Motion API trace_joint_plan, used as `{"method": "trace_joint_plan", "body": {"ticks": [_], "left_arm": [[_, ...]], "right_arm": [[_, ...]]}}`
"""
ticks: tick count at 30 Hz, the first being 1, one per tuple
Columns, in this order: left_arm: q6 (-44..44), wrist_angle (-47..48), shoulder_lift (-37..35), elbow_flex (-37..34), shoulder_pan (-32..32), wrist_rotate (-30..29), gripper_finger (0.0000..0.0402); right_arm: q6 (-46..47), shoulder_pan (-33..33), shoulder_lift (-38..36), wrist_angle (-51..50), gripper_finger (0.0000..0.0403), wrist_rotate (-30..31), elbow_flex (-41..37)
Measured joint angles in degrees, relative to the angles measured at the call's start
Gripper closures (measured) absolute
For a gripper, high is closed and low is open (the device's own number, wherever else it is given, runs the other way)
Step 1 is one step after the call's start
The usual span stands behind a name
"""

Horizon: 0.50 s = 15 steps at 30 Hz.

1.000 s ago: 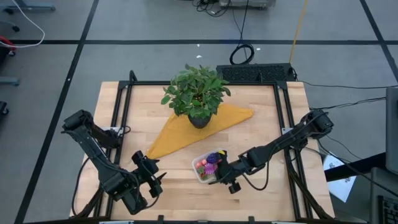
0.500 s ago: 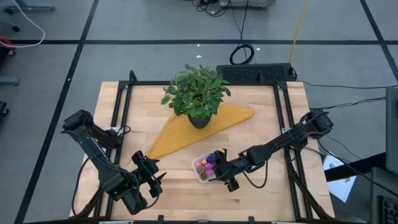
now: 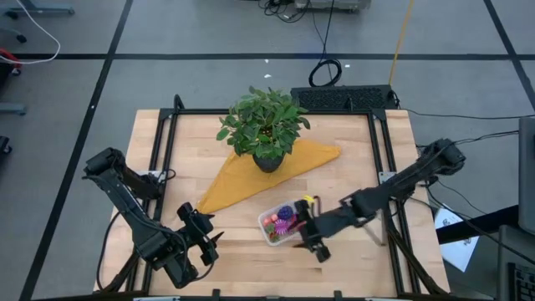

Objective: Pick and placing Produce into tupperware
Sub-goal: Return to Home Position

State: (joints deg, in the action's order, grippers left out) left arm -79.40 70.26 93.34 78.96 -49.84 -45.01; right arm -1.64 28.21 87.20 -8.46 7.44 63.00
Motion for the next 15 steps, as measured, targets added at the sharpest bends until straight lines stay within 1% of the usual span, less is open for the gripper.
{"method": "trace_joint_plan", "body": {"ticks": [4, 7, 9, 11, 13, 15], "left_arm": [[0.0, 0.0, 0.0, 0.0, 0.0, -0.2, 0.0123], [-0.1, 0.0, 0.0, 0.0, 0.0, -1.4, 0.0123], [-0.4, -0.5, 0.0, 0.0, -0.1, -4.2, 0.0123], [-0.4, -1.8, 0.0, 0.0, -0.5, -8.9, 0.0124], [0.8, -2.6, 0.0, 0.0, -1.4, -13.2, 0.0123], [1.8, -2.4, -0.2, 0.0, -2.9, -16.2, 0.0123]], "right_arm": [[7.2, 4.6, -6.2, -0.9, 0.0177, 0.0, 0.0], [8.7, 9.1, -9.5, -2.1, 0.0177, -0.1, 0.0], [8.6, 12.1, -11.3, -3.4, 0.0177, -0.1, 0.0], [9.2, 14.5, -12.7, -4.6, 0.0177, 0.0, 0.0], [10.7, 16.1, -14.2, -5.6, 0.0177, 0.1, 0.0], [11.3, 17.2, -15.6, -7.4, 0.0177, 0.3, 0.0]]}}
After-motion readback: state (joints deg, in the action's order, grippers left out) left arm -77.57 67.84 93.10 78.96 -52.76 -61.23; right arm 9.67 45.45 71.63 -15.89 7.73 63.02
